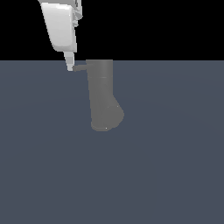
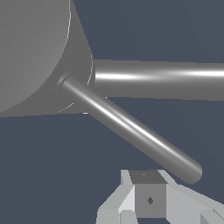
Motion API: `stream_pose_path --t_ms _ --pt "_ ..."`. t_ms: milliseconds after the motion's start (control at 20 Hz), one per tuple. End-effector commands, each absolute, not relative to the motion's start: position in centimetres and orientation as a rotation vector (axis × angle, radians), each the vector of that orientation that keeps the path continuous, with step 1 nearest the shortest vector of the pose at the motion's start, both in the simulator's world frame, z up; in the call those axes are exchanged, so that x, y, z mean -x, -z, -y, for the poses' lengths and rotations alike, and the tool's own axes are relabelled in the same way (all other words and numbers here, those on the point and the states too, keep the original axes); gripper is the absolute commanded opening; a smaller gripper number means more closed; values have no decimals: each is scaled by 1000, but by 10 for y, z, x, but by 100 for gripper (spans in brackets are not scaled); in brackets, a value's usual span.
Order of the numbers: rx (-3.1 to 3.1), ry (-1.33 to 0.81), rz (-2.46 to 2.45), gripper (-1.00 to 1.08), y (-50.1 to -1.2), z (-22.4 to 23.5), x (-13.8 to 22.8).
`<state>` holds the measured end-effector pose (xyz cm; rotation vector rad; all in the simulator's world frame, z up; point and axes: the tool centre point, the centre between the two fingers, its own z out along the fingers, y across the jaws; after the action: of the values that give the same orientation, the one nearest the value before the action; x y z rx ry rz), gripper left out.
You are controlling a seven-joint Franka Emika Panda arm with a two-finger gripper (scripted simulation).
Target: Turn on the faucet by rotating a designated handle.
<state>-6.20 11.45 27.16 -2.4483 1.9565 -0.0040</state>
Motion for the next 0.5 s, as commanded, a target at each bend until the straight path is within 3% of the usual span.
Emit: stream_pose_path --t_ms 0,350,450 --pt "2426 2 -1993 -100 -272 -90 68" --pt "2425 0 -1997 -100 -272 -63 84" --pt "2445 5 -1968 -100 -272 -79 82"
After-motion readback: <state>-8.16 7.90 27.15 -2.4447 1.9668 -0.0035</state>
